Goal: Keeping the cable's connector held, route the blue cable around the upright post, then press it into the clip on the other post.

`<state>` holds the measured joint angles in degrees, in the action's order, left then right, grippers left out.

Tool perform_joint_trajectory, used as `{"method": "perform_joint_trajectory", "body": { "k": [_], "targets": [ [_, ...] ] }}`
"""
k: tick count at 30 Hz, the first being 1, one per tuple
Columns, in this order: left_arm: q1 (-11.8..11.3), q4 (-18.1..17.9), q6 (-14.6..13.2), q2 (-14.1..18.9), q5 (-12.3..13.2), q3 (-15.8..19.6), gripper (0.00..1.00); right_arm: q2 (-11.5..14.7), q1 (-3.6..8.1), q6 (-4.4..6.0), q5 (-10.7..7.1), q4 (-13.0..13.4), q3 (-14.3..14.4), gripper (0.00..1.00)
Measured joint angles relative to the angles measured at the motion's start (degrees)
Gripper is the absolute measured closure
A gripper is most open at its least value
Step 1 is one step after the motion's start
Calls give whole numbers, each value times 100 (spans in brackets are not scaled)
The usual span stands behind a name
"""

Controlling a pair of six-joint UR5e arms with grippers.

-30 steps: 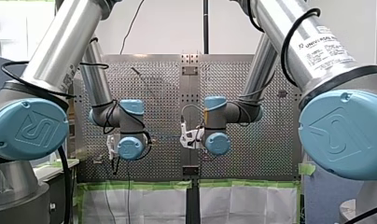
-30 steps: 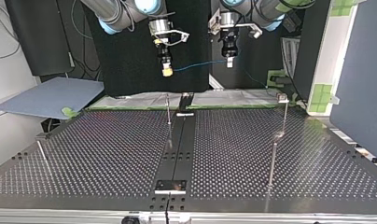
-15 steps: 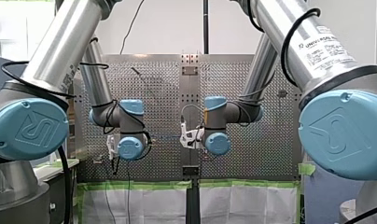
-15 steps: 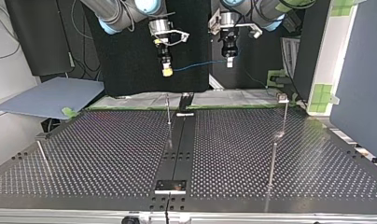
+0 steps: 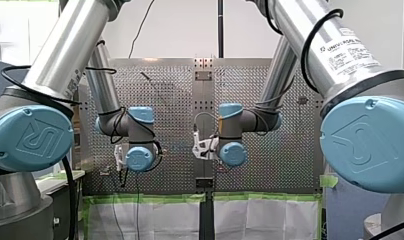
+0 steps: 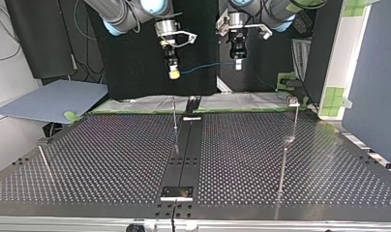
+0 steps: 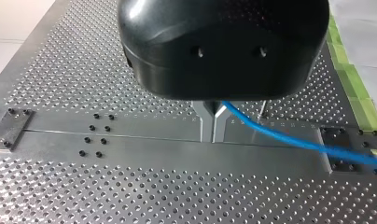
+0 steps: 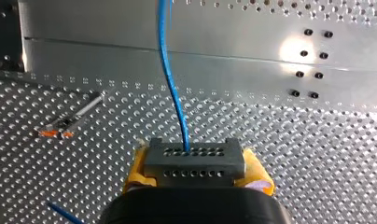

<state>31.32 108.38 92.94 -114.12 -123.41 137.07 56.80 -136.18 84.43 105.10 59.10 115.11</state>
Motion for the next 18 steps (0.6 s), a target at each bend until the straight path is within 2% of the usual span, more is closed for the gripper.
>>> {"method": "perform_joint_trajectory", "body": {
  "k": [9,18],
  "targets": [
    [-1,0,-4,1,-2,1,100,-376,-43,-4,10,-62,-69,100],
    [0,1,-4,2,-3,3,100,-452,-44,-3,11,-64,-71,100]
  ]
}}
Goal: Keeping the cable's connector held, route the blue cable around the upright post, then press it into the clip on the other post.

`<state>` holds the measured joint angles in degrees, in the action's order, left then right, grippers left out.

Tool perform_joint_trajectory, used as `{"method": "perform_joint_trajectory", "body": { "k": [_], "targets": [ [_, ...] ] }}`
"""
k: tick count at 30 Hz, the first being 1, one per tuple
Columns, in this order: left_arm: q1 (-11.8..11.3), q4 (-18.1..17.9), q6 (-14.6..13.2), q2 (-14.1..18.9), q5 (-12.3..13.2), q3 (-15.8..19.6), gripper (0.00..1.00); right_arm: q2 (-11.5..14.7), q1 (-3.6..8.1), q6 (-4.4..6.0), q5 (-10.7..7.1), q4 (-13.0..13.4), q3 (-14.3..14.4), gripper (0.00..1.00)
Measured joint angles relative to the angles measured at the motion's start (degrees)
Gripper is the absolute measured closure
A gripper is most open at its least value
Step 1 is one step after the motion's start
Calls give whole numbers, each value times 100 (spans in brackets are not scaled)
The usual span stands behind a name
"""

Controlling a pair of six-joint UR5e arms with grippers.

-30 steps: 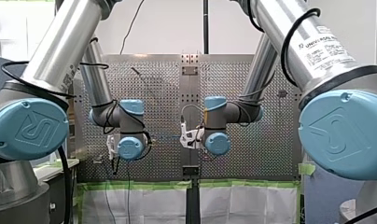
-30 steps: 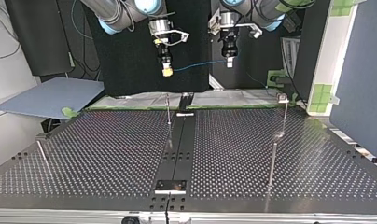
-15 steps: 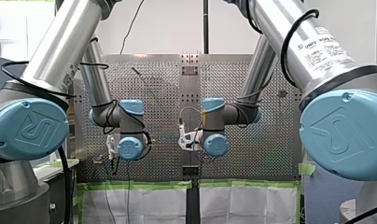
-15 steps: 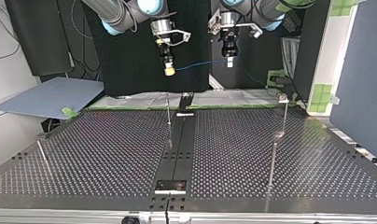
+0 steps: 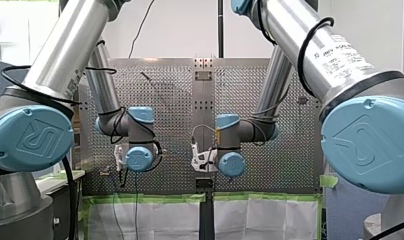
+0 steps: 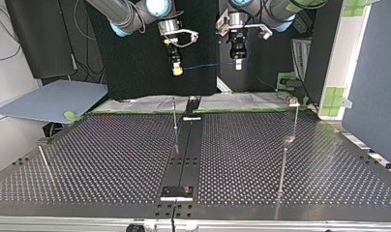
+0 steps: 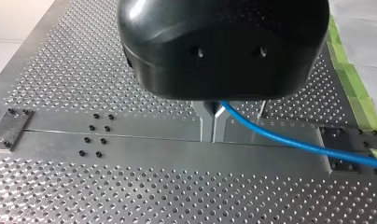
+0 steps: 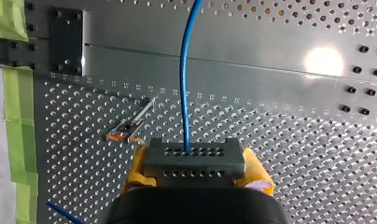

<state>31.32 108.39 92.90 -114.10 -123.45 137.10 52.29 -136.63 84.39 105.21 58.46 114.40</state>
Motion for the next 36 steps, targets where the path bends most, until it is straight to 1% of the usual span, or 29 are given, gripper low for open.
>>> {"method": "perform_joint_trajectory", "body": {
  "k": [3,7,17,20,23,28,29,32,34,36],
  "targets": [
    [49,49,27,51,-49,11,100,-1,0,0,0,0,0,100],
    [200,200,47,200,-200,14,100,-2,0,0,0,0,0,100],
    [725,726,52,724,-711,17,100,-2,0,0,0,0,0,100],
    [885,886,52,824,-774,17,100,-2,0,0,0,0,0,100],
    [1004,1034,52,857,-792,17,100,-2,0,0,0,0,0,100],
    [1056,1276,52,867,-798,17,100,8,-12,11,12,-11,-9,100],
    [1052,1317,59,865,-792,15,100,25,-30,29,30,-30,-19,100],
    [1024,1373,119,898,-742,10,100,129,-132,131,131,-131,-91,100],
    [998,1386,187,953,-707,5,100,219,-222,221,216,-204,-133,100],
    [960,1385,267,1026,-692,4,100,318,-309,320,231,-233,-163,100]
  ]
}}
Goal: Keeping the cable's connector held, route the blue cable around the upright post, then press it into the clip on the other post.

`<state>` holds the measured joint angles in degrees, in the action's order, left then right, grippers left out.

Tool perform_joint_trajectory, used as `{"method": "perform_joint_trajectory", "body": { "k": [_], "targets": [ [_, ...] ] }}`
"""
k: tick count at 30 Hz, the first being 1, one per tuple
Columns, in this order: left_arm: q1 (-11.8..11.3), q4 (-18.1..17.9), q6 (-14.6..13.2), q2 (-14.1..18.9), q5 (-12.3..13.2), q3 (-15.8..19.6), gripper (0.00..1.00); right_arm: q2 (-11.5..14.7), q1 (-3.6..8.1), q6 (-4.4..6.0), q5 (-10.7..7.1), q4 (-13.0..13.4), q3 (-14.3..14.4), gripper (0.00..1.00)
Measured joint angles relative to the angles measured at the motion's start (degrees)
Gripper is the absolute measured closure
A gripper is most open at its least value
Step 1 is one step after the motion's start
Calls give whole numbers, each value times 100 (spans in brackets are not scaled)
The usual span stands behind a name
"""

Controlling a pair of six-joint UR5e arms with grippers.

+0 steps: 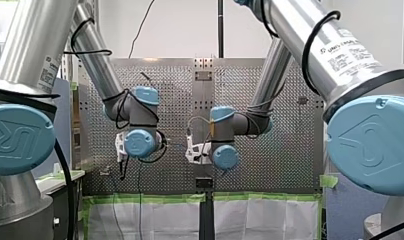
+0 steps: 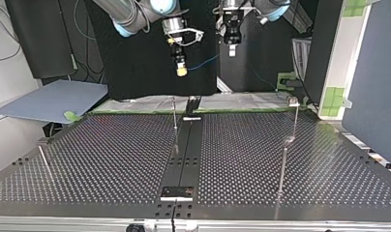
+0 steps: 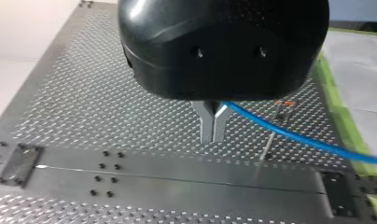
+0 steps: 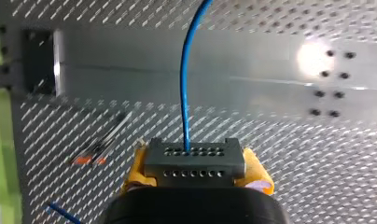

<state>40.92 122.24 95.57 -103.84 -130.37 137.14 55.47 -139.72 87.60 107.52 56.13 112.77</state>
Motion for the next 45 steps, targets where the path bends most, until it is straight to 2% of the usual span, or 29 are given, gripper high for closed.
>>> {"method": "perform_joint_trajectory", "body": {
  "k": [3,6,10,15,22,30,37,45],
  "targets": [
    [-94,-12,132,130,30,0,100,132,-59,131,-66,-37,-55,100],
    [-224,-6,257,270,130,1,100,264,-60,261,-180,-133,-136,100],
    [-416,53,333,453,312,0,100,463,-41,358,-372,-281,-223,100],
    [-666,130,365,698,560,1,100,730,-16,388,-522,-422,-343,100],
    [-1010,237,470,922,897,2,100,1076,-10,393,-567,-604,-606,100],
    [-1433,591,682,1261,982,-16,100,1500,-11,434,-647,-708,-874,100],
    [-1784,941,733,1534,1248,-131,100,1582,-11,458,-674,-740,-962,100],
    [-2218,1370,740,1796,1678,-504,100,1512,0,530,-718,-761,-1025,100]
  ]
}}
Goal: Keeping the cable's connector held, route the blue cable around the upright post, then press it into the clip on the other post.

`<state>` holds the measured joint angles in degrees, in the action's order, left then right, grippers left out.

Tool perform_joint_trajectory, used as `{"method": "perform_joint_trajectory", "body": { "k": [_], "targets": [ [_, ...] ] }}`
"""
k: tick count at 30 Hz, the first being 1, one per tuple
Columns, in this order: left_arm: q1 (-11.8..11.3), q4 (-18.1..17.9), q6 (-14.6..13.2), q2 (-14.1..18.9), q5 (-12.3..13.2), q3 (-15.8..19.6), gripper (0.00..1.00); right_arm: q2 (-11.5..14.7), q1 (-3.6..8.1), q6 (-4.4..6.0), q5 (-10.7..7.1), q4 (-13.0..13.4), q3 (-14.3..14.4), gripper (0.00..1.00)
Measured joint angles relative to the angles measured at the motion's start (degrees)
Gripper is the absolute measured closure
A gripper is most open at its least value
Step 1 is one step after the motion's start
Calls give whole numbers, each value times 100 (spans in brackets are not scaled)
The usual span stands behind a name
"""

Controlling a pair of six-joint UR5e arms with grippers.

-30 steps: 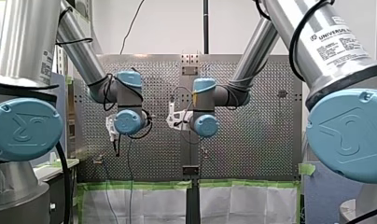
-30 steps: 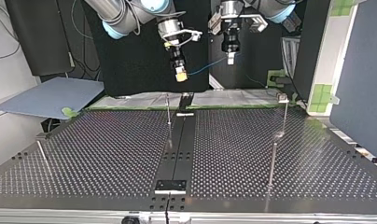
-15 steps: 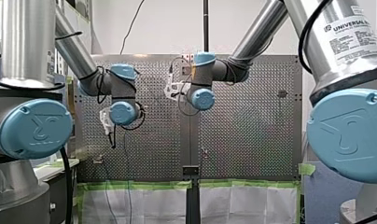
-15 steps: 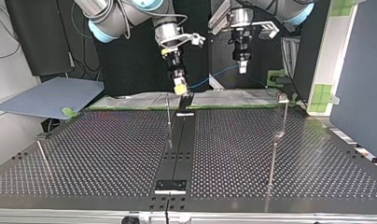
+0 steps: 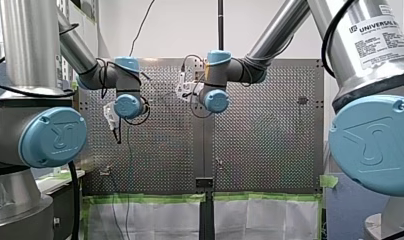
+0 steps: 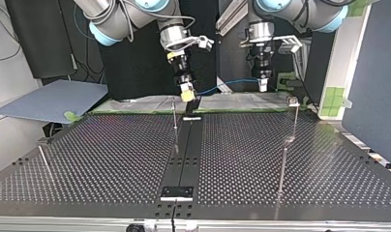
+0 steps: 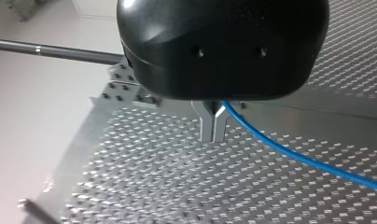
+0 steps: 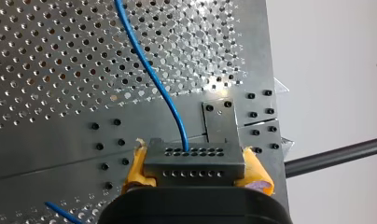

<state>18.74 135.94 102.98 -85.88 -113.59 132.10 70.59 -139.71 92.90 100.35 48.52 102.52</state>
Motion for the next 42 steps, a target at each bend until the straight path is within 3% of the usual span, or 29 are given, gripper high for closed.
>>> {"method": "perform_joint_trajectory", "body": {
  "k": [11,17,32,42],
  "targets": [
    [-500,502,117,211,451,-500,100,-149,-13,-21,-124,-401,-419,100],
    [-771,773,293,264,517,-770,100,-157,-11,-17,-151,-673,-691,100],
    [-1491,1511,397,404,750,-1340,100,-162,2,-13,-191,-1287,-1412,100],
    [-1619,1884,425,454,1000,-1787,100,-163,2,1,-227,-1621,-1880,100]
  ]
}}
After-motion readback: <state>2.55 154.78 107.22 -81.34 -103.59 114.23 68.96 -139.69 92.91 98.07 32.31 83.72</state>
